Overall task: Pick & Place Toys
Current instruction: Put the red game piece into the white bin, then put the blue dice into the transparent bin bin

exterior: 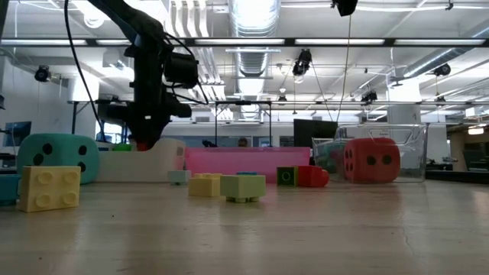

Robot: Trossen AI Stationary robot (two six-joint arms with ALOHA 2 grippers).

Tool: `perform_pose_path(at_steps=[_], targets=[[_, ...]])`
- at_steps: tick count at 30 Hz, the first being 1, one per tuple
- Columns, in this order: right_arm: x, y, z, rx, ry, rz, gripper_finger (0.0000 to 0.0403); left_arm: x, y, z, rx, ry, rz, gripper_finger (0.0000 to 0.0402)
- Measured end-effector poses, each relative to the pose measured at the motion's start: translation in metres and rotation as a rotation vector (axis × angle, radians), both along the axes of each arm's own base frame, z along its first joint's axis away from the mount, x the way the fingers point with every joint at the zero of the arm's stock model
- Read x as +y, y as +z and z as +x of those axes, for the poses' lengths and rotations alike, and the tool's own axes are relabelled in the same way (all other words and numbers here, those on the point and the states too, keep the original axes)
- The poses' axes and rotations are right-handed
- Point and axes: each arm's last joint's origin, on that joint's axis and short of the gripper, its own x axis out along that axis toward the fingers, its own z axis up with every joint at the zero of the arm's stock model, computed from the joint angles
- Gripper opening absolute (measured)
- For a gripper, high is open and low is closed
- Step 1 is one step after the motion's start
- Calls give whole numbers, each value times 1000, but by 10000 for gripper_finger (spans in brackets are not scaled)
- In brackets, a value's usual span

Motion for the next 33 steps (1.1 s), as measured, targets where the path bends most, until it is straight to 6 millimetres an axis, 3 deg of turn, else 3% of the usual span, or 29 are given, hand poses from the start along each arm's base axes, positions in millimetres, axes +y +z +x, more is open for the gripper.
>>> perform_pose_path(at_steps=[11,26,33], targets=[[0,0,0,1,0,-4,369,-1,-3,-1,-2,12,-3,100],[0,0,0,3,0,-7,369,-2,-3,-1,-7,-45,-28,239],[0,0,0,2,0,-4,369,-1,11,1,9,-47,-46,304]])
